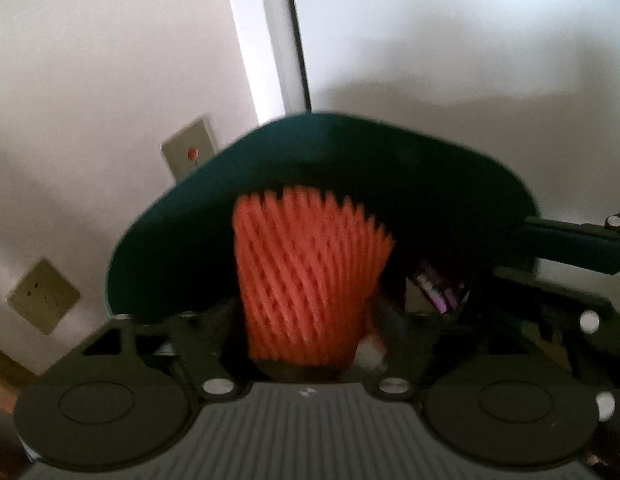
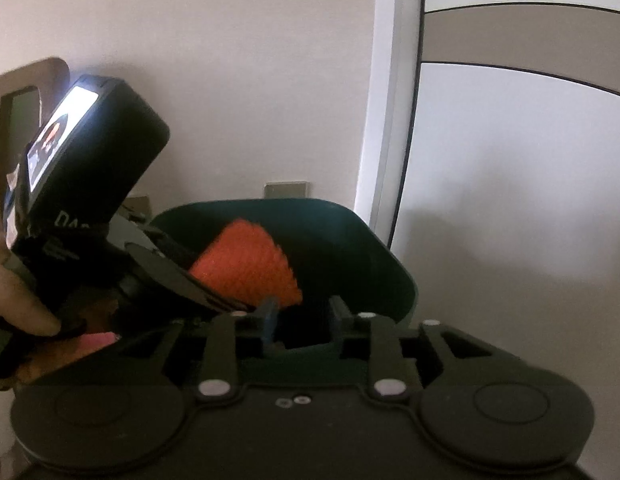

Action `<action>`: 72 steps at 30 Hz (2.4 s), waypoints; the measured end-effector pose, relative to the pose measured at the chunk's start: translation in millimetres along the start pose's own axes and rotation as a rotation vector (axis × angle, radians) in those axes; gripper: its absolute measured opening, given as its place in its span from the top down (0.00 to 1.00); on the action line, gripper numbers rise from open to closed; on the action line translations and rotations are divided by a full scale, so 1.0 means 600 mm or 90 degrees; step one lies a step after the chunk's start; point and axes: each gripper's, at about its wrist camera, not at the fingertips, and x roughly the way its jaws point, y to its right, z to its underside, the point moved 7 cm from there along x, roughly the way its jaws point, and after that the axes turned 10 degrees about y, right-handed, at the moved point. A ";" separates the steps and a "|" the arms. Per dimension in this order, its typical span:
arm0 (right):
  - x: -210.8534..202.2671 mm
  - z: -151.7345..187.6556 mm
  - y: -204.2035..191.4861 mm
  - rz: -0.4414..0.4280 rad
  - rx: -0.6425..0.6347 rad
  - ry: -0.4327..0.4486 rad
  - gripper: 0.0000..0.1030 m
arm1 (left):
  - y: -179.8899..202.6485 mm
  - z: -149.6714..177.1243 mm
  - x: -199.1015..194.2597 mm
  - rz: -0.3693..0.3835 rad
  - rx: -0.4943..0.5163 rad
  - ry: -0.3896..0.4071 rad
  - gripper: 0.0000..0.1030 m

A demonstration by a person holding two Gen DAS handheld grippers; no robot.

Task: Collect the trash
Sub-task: 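Open the left tool over the bin while the right tool releases the grey paper, then lower both open tools down to the trash pile under the nightstand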

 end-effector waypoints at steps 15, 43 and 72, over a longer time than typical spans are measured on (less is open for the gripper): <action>-0.171 -0.025 0.042 0.016 0.028 0.032 0.58 | 0.061 -0.024 -0.136 0.018 0.033 0.067 0.25; -0.435 0.209 0.187 0.095 0.129 -0.036 0.44 | 0.367 0.087 -0.248 0.238 0.036 0.069 0.19; -0.267 0.877 0.353 0.161 0.261 -0.396 0.44 | 0.644 0.518 0.311 0.213 -0.044 -0.277 0.04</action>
